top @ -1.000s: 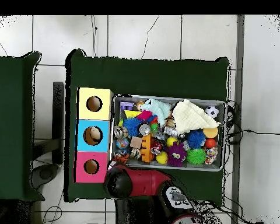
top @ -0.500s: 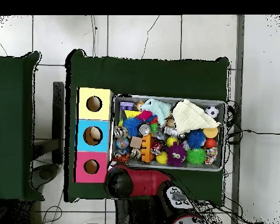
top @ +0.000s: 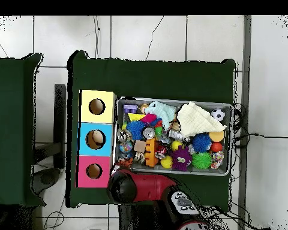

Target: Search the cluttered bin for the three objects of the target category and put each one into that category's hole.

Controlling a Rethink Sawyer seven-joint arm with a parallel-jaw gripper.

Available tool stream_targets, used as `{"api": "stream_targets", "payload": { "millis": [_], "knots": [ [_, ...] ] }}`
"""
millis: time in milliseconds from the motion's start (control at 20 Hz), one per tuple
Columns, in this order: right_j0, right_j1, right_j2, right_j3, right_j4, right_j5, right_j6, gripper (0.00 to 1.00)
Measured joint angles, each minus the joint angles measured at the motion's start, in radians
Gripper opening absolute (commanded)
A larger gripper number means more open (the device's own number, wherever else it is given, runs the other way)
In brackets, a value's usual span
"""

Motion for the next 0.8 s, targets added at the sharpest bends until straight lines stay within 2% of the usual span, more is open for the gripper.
{"api": "stream_targets", "payload": {
  "millis": [250,600,800],
  "knots": [
    [0.007,-0.054,0.0,0.0,0.0,0.073,0.0,0.0],
    [0.028,-0.218,0.001,0.001,0.015,0.279,0.0,0.0],
    [0.038,-0.278,0.0,0.0,0.024,0.356,0.0,0.0]
  ]
}}
